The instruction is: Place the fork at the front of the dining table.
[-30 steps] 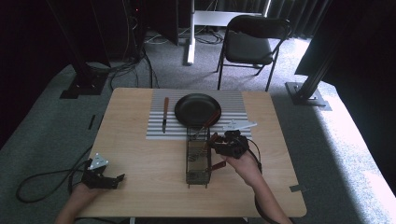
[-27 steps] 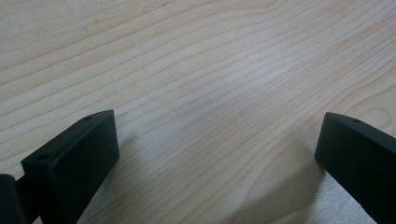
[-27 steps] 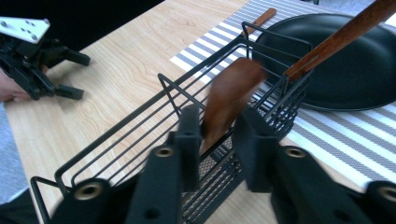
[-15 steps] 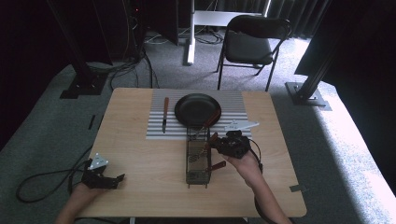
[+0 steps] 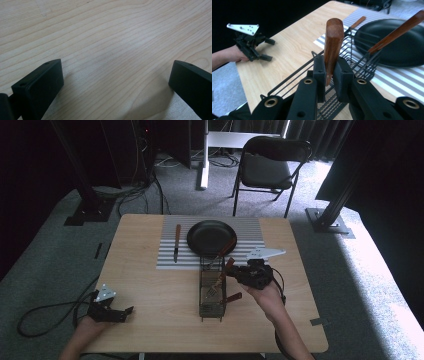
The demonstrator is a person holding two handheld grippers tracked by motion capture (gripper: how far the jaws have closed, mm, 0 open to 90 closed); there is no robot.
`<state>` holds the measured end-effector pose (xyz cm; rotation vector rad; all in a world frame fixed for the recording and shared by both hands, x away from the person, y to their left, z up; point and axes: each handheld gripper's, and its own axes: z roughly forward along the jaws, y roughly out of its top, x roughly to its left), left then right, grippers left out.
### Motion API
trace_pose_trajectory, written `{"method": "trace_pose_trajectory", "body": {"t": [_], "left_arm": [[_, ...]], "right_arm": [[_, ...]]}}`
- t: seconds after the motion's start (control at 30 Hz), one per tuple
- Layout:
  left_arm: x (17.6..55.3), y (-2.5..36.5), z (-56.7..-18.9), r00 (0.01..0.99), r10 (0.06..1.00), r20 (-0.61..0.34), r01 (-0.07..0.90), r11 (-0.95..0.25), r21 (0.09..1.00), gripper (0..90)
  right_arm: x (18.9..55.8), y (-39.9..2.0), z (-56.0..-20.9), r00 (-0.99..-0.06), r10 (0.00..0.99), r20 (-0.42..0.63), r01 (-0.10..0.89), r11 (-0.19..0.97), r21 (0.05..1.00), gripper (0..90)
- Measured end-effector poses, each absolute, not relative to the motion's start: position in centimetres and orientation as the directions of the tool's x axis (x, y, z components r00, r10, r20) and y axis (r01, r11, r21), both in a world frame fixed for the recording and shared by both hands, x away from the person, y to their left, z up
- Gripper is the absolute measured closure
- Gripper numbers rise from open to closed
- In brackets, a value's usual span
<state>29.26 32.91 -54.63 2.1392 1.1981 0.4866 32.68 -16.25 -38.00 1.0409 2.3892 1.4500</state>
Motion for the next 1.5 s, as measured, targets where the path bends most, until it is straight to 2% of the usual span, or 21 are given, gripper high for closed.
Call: {"method": "trace_pose_trajectory", "body": {"t": [0.57, 1.03, 1.23, 1.5], "left_arm": [[29.3, 32.9, -54.6, 0.519, 0.855, 0.013, 0.622, -0.388, 0.680, 0.0], [29.3, 32.9, -54.6, 0.519, 0.855, 0.013, 0.622, -0.388, 0.680, 0.0], [29.3, 32.9, -54.6, 0.518, 0.855, 0.013, 0.622, -0.388, 0.680, 0.0], [29.3, 32.9, -54.6, 0.518, 0.855, 0.013, 0.622, -0.387, 0.681, 0.0]], "right_arm": [[30.8, -17.3, -32.2, -0.784, 0.598, 0.166, 0.379, 0.251, 0.891, 81.2], [31.7, -20.6, -26.9, -0.752, 0.647, 0.129, 0.314, 0.179, 0.932, 81.2], [32.5, -22.7, -26.3, -0.704, 0.701, 0.113, 0.323, 0.174, 0.930, 81.2], [34.3, -25.1, -28.3, -0.626, 0.766, 0.145, 0.386, 0.144, 0.911, 81.2]]}}
